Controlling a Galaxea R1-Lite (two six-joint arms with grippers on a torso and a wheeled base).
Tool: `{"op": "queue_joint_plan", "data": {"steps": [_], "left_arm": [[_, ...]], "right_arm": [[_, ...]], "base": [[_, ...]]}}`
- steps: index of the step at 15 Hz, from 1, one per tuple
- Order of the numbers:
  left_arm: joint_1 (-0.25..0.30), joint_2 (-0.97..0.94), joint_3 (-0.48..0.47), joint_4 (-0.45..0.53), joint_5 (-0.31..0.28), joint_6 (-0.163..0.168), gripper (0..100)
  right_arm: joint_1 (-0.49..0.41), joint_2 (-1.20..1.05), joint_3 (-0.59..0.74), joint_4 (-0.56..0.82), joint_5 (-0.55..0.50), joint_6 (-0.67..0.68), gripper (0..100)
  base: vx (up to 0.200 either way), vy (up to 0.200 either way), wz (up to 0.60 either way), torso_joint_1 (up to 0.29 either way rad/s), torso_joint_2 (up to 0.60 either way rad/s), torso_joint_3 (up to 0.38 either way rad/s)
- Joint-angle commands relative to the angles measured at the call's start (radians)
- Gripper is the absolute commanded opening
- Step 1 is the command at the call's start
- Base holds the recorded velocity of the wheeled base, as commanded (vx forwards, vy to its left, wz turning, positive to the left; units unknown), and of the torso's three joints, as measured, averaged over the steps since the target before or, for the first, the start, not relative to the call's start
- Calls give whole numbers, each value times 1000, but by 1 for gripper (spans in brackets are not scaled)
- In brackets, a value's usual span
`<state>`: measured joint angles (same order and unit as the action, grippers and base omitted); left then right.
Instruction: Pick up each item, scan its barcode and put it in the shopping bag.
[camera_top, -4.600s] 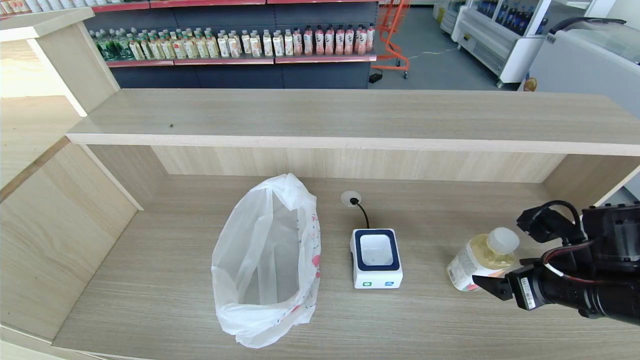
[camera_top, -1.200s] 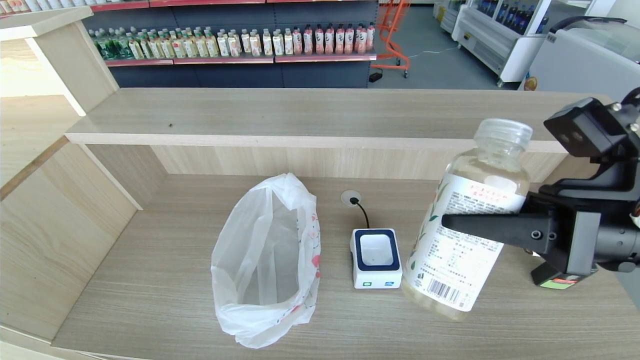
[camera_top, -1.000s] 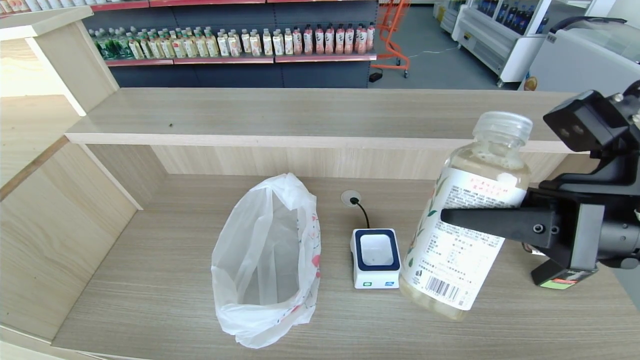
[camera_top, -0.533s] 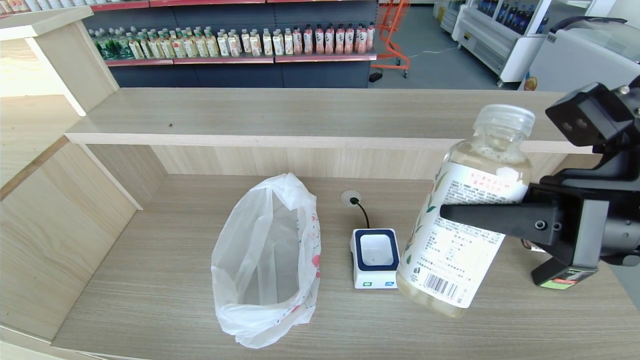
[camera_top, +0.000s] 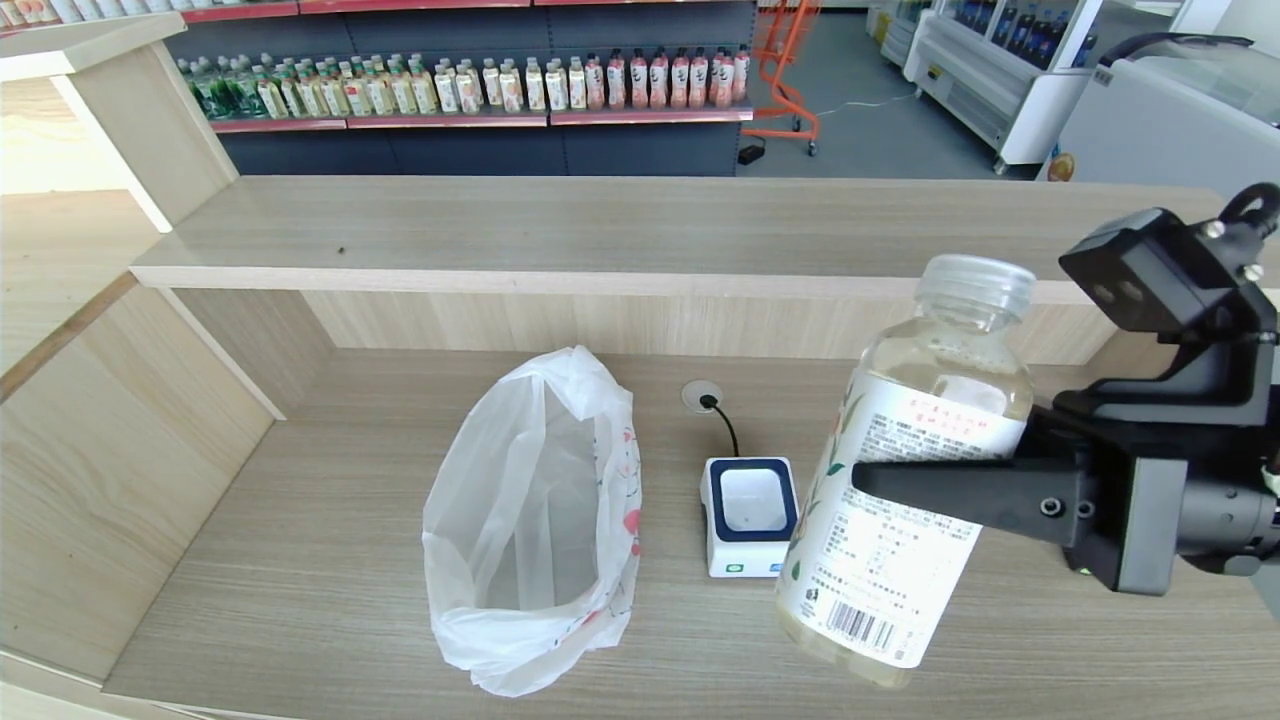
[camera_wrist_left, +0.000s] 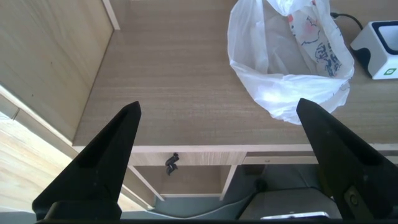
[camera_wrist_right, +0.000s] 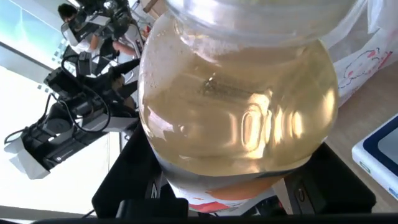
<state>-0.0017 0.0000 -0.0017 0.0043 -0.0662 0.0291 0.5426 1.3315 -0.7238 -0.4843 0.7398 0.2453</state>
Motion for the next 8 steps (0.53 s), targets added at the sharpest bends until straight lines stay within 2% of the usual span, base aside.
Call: {"op": "queue_joint_plan", "data": {"steps": [1, 2, 3, 4, 5, 6, 8], "left_arm": [[0, 2, 0, 0, 0, 0, 100], [0, 2, 0, 0, 0, 0, 100], [0, 2, 0, 0, 0, 0, 100], [0, 2, 0, 0, 0, 0, 100], [0, 0, 0, 0, 0, 0, 100], [0, 2, 0, 0, 0, 0, 100], [0, 2, 2, 0, 0, 0, 100]], "right_arm": [[-18, 23, 20, 3, -31, -132, 0], [-70, 51, 37, 3, -39, -281, 0], [-150, 106, 50, 1, -39, -517, 0], [-210, 156, 47, -2, -37, -695, 0], [-233, 210, 32, -7, -36, -805, 0], [-236, 259, 12, -45, -33, -864, 0], [-214, 367, 6, -223, -20, -880, 0]], "base": [[0, 0, 0, 0, 0, 0], [0, 0, 0, 0, 0, 0], [0, 0, 0, 0, 0, 0], [0, 0, 0, 0, 0, 0], [0, 0, 0, 0, 0, 0], [0, 0, 0, 0, 0, 0], [0, 0, 0, 0, 0, 0]]}}
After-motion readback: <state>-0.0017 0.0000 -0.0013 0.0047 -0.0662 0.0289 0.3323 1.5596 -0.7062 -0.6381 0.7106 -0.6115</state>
